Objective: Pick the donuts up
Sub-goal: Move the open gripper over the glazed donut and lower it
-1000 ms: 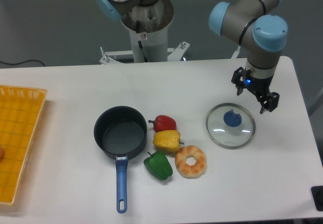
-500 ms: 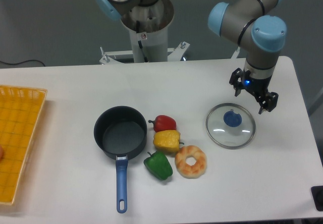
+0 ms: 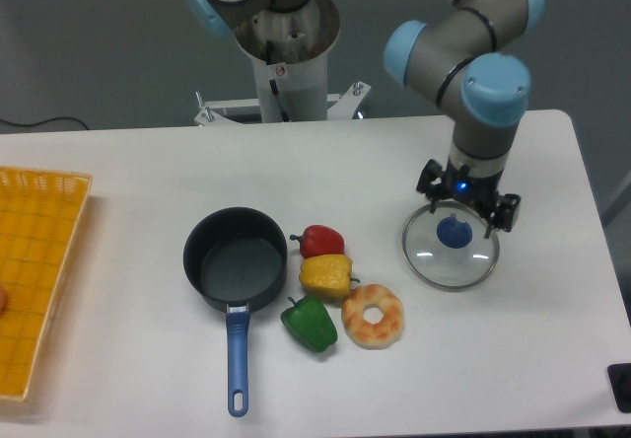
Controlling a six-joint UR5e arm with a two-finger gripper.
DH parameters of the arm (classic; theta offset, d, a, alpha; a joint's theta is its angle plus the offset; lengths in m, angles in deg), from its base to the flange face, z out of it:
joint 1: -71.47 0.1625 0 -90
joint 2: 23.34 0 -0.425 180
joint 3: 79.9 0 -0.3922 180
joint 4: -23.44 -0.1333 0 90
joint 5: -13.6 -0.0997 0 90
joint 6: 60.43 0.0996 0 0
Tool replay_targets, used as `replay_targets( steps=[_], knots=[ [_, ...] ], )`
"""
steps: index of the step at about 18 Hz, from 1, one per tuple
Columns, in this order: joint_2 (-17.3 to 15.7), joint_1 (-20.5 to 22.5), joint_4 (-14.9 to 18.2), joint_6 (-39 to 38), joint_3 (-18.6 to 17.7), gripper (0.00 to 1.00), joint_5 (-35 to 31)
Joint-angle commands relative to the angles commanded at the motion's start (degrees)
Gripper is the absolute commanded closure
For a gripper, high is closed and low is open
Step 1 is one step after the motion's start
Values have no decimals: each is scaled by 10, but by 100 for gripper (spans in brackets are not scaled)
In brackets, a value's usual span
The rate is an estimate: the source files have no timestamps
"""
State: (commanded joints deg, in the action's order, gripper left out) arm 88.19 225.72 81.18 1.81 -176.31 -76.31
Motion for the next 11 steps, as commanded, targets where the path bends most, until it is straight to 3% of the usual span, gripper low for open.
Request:
replay_targets(
  steps=[5,11],
  knots=[
    [33,-29,-2,-53,7,0,-11],
    [70,-62,-1,-144,47,0,-11]
  ],
)
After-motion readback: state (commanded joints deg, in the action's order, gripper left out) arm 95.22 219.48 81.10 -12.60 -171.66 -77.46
